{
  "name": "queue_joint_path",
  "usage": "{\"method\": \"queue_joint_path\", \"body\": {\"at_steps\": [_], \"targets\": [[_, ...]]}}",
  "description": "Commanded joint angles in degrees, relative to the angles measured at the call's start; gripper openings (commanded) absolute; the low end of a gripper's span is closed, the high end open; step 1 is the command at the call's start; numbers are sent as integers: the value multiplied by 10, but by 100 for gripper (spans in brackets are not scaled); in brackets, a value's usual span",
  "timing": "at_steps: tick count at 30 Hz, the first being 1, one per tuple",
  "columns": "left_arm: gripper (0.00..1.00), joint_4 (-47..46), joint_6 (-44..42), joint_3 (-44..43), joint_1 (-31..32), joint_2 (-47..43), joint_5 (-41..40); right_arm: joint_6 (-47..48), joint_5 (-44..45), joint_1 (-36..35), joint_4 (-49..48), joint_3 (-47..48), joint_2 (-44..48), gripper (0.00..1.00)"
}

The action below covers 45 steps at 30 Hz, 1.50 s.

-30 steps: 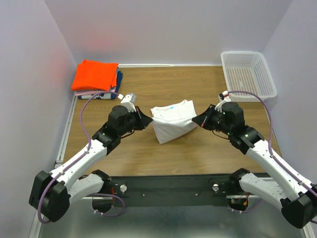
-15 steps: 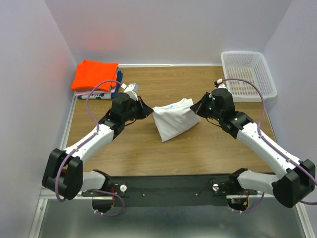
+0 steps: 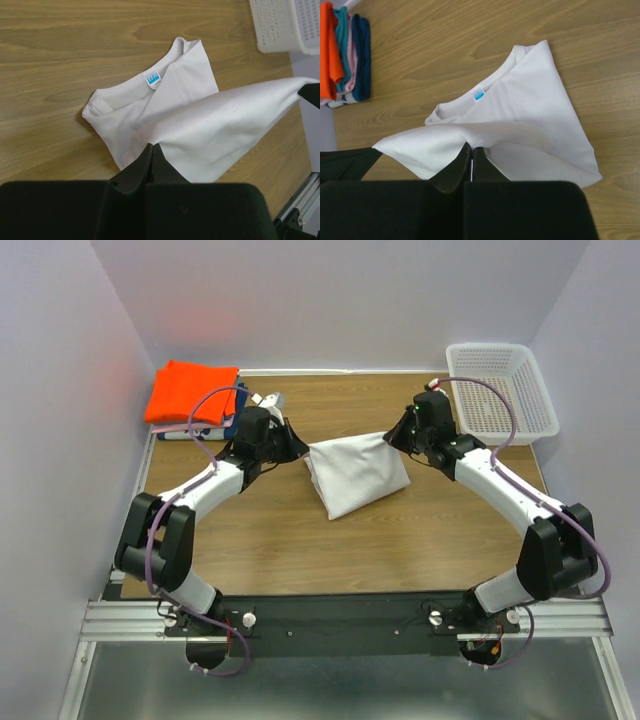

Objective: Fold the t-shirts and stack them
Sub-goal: Fold the tshirt

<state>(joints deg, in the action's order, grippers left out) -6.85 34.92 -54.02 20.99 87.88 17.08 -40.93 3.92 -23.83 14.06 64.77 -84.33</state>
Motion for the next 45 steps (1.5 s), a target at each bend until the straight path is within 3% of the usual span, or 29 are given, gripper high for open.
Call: {"method": "queue_joint_path", "body": {"at_steps": [1, 17, 24, 28, 29, 30, 31, 33, 34, 36, 37, 38, 45], "targets": [[0, 6, -19, -32, -7, 46, 0, 9, -20, 19, -23, 37, -48, 1], [0, 57, -29, -143, -24, 182, -80, 25, -116, 56, -43, 148, -246, 1], [0, 83, -39, -182, -26, 230, -96, 25, -117, 67, -43, 167, -291, 1], [0, 87, -40, -188, -26, 238, -99, 22, -110, 70, -43, 168, -311, 7], [0, 90, -43, -190, -26, 241, -103, 23, -111, 72, -43, 171, -318, 14], [5, 94, -42, -193, -26, 242, -106, 23, -114, 73, -43, 172, -321, 20], [13, 103, -42, -198, -26, 243, -109, 24, -123, 74, -42, 178, -325, 32], [39, 112, -43, -206, -26, 244, -115, 33, -131, 76, -43, 185, -324, 39], [56, 123, -43, -215, -26, 238, -122, 49, -138, 76, -42, 192, -318, 56], [67, 127, -42, -220, -25, 226, -121, 66, -169, 76, -42, 199, -305, 100], [72, 127, -42, -219, -24, 216, -119, 68, -176, 76, -41, 197, -295, 100], [96, 127, -40, -217, -24, 195, -122, 73, -184, 76, -41, 190, -283, 100], [98, 120, -20, -169, 30, 93, -141, 68, -243, 76, -44, 78, -146, 100]]}}
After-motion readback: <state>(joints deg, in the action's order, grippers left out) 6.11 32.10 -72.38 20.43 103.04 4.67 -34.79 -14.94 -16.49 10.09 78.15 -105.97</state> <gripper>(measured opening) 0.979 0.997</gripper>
